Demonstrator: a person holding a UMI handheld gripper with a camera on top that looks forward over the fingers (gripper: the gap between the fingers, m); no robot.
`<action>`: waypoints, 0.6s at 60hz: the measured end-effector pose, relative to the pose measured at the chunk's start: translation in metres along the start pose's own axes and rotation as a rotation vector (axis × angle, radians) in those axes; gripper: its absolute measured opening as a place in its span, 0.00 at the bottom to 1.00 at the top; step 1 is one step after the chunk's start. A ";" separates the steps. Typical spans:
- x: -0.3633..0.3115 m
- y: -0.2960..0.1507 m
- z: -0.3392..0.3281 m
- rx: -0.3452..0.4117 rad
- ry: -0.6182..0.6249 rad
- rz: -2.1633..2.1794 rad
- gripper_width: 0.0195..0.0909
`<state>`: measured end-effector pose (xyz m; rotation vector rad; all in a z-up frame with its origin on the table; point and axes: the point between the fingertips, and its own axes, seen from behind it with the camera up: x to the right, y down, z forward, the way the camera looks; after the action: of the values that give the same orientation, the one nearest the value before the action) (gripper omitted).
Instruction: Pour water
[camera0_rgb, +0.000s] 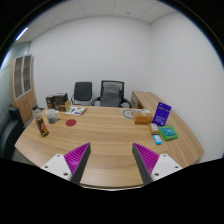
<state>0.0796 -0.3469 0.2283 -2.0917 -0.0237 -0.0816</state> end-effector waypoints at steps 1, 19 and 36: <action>0.000 0.000 0.000 -0.001 -0.001 0.001 0.93; -0.048 0.033 -0.005 -0.035 -0.061 -0.024 0.94; -0.181 0.072 -0.004 -0.107 -0.179 -0.043 0.93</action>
<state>-0.0971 -0.3831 0.1550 -2.1998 -0.1763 0.0798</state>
